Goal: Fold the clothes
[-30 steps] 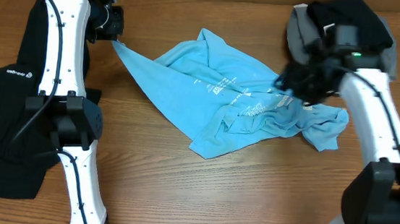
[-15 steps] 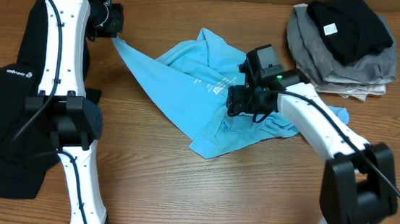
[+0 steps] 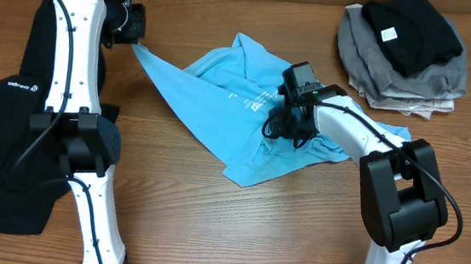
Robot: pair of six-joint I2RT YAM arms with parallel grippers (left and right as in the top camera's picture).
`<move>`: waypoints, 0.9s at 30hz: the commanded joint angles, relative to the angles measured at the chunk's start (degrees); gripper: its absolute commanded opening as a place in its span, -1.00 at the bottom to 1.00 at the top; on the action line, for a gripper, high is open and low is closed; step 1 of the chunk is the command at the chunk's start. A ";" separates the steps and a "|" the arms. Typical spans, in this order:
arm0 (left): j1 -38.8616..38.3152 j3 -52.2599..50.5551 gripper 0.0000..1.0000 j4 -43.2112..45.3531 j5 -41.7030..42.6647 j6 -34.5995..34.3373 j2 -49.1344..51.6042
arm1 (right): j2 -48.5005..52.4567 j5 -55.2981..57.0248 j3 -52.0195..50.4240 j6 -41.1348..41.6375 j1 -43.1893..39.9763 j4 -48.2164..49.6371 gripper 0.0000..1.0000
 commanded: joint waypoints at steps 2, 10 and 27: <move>0.11 1.18 -0.92 0.13 0.37 -0.94 -1.36 | 0.33 -0.46 -0.11 0.98 -0.20 0.39 0.03; 0.11 1.18 -0.92 0.33 0.39 -0.94 -1.36 | -0.57 -0.37 0.33 0.96 -0.09 0.44 -0.02; 0.11 1.18 -0.92 0.31 0.39 -0.94 -1.36 | -2.78 -0.28 0.31 -0.61 0.92 2.25 -0.02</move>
